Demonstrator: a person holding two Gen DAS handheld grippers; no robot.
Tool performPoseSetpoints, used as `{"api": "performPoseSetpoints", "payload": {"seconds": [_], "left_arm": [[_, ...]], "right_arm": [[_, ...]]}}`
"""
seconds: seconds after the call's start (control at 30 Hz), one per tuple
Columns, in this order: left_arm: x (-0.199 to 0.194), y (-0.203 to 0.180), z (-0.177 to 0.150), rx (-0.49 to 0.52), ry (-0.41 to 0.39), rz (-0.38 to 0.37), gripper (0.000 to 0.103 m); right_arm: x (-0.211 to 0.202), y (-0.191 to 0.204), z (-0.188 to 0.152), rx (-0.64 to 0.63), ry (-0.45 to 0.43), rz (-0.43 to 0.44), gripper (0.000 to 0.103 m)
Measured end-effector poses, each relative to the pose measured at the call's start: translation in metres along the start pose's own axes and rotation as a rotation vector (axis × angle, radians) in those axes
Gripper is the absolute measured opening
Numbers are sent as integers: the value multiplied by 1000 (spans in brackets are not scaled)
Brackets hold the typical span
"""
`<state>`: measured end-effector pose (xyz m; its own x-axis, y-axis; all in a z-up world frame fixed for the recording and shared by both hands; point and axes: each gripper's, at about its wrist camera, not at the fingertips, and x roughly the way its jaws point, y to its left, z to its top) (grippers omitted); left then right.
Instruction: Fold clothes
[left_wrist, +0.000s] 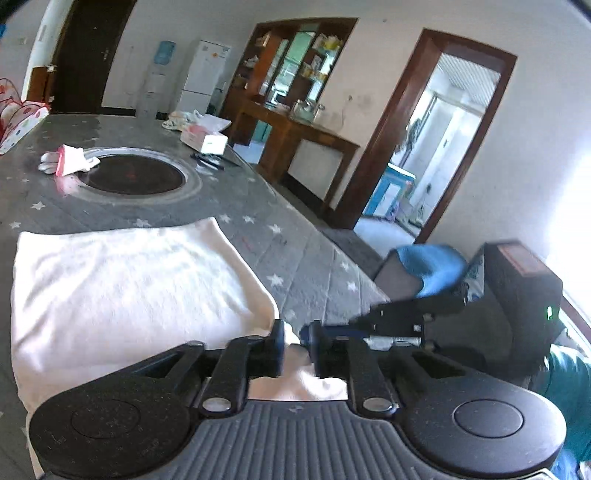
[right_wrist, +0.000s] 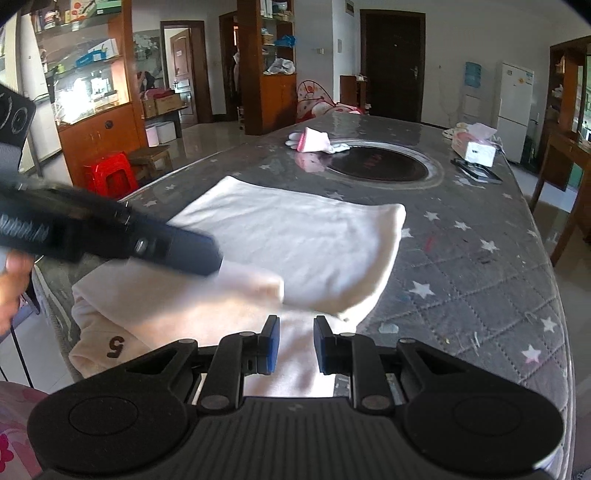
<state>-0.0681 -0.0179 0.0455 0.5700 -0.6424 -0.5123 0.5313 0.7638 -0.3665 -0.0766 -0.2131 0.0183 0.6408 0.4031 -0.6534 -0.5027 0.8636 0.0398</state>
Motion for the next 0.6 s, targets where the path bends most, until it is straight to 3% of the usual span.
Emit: {"api": "performPoseSetpoints", "payload": {"seconds": [0.13, 0.6], "left_arm": [[-9, 0, -10, 41, -1, 27, 45], [-103, 70, -72, 47, 25, 375, 56]], "right_arm": [[-1, -5, -1, 16, 5, -12, 19], [20, 3, 2, 42, 54, 92, 19]]}}
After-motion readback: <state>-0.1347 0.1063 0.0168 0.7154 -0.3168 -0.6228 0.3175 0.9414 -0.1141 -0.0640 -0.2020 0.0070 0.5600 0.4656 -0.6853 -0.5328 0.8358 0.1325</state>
